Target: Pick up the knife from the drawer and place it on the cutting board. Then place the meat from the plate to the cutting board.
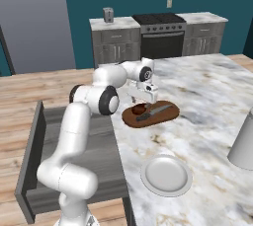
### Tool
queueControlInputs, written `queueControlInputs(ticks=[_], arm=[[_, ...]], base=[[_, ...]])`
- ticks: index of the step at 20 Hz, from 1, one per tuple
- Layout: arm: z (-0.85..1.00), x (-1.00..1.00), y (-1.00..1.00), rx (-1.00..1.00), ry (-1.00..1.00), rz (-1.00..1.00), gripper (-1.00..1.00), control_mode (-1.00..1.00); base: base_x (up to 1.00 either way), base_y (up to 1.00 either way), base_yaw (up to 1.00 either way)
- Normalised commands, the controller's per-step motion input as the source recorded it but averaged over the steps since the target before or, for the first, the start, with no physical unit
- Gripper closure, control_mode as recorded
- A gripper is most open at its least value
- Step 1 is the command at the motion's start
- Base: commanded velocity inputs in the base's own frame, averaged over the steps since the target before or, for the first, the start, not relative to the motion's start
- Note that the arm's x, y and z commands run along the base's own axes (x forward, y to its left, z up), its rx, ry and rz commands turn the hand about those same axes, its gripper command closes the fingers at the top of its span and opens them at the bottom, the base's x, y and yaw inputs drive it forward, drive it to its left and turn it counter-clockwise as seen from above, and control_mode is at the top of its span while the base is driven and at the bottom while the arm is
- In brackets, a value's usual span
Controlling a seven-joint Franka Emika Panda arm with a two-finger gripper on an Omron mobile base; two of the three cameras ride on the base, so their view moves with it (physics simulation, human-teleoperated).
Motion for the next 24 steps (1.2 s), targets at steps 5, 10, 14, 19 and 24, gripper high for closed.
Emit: queueControlInputs(ticks=[5,10,14,19,24], arm=[[0.94,-0.33,-0.01,0.02,-0.01,0.00,-1.00,-1.00],[0.78,-0.94,0.09,0.01,-0.19,0.00,-1.00,-1.00],[0.78,-1.00,0.41,0.00,-0.36,0.03,-1.00,-1.00],[0.72,-1.00,0.56,-0.03,-0.26,0.03,-1.00,-1.00],[0.46,-1.00,0.71,-0.11,-0.26,0.03,-1.00,-1.00]], base=[[0.00,0.00,0.00],[0.00,0.00,0.00],[0.00,0.00,0.00],[0.00,0.00,0.00],[0.00,0.00,0.00]])
